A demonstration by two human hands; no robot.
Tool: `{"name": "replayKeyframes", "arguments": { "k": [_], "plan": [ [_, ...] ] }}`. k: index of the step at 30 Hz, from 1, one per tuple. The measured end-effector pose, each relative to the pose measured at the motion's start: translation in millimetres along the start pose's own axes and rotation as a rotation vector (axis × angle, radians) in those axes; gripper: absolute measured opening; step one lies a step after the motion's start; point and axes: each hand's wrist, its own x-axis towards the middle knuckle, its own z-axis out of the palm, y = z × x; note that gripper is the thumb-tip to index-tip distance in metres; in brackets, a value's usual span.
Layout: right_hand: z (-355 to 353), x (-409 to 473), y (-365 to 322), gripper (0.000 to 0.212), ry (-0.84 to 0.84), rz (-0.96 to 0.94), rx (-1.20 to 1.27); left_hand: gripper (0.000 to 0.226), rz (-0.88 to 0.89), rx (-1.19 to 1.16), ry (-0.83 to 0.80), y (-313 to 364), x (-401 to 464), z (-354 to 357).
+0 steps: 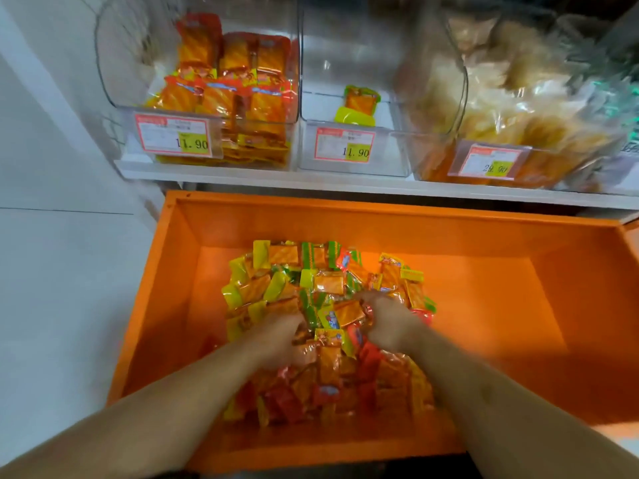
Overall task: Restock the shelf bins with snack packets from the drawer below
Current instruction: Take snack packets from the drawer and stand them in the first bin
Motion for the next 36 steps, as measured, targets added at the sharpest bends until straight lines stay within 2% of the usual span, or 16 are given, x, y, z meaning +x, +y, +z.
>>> {"name": "replayKeyframes", "arguments": {
  "k": [2,5,8,10,14,18,22,25,30,36],
  "plan": [
    [10.9,15.6,8.9,0.081,0.003,0.002,-0.036,0.058,-0.006,0.047,-0.046,-4.4,10.1,11.5],
    [21.1,34.7,14.7,0.085,-0.016,-0.035,-0.068,0.056,-0.002,0.117,-0.02,-8.9,17.5,23.3],
    [24.3,45.1,14.8,0.077,0.0,-0.068,-0.131,0.045,0.026,0.118,-0.014,-6.5,19.6,27.8],
    [26.7,49.3,16.1,0.069,0.074,-0.064,-0.157,0.038,0.022,0.1,-0.013,-9.3,22.5,30.5],
    [26.9,50.9,15.8,0.04,0.197,-0.06,-0.144,0.037,-0.042,-0.002,-0.028,-16.4,21.7,30.8],
    [21.5,50.7,17.6,0.026,0.217,-0.019,0.023,0.024,-0.117,-0.128,0.001,-20.1,18.2,17.7],
    [-6.0,44.7,8.7,0.02,0.184,0.097,0.497,0.024,-0.19,-0.236,0.029,-28.3,8.0,-7.2],
    [-42.2,29.4,-6.2,0.013,0.089,0.074,0.715,0.028,-0.221,-0.342,0.068,-28.2,-6.5,-36.4],
    [-96.7,-14.9,-48.8,0.015,-0.016,-0.041,0.895,0.022,-0.188,-0.575,0.191,-2.2,-49.9,-94.4],
    [-138.9,-69.3,-75.6,0.011,0.047,-0.229,0.757,0.021,-0.023,-0.629,0.261,35.0,-117.1,-156.4]
  ]
}}
